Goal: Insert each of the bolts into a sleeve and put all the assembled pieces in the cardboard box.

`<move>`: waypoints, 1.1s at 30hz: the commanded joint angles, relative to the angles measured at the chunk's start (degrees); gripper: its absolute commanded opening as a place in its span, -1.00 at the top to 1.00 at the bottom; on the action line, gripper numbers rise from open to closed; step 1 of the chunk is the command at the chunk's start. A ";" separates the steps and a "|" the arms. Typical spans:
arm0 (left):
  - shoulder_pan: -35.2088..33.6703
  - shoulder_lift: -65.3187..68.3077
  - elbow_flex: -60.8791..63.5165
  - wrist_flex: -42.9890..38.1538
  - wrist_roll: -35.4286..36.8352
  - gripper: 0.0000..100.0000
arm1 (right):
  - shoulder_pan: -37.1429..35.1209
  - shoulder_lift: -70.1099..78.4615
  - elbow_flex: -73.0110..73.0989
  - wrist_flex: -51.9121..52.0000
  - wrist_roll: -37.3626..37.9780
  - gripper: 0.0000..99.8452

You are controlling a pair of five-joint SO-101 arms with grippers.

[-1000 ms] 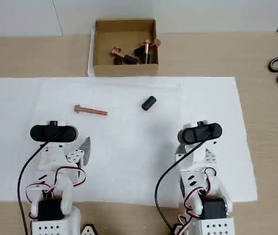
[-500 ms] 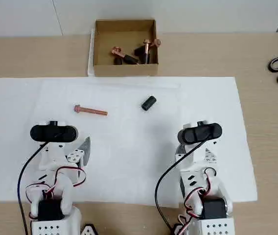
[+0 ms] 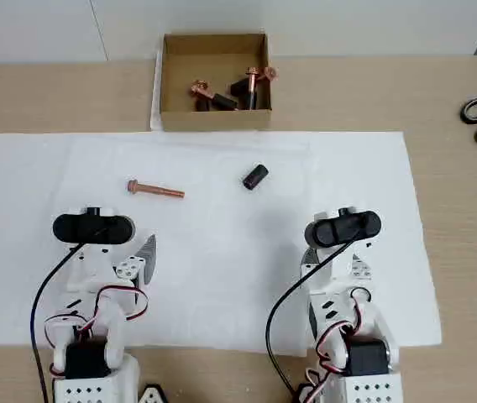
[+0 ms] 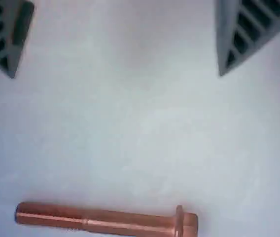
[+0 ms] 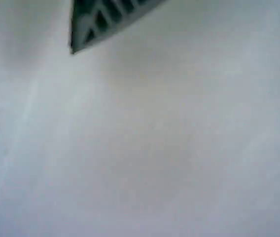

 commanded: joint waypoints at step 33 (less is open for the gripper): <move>-11.43 82.37 -103.25 47.21 -10.29 0.50 | 9.54 63.25 -70.33 16.92 11.52 0.75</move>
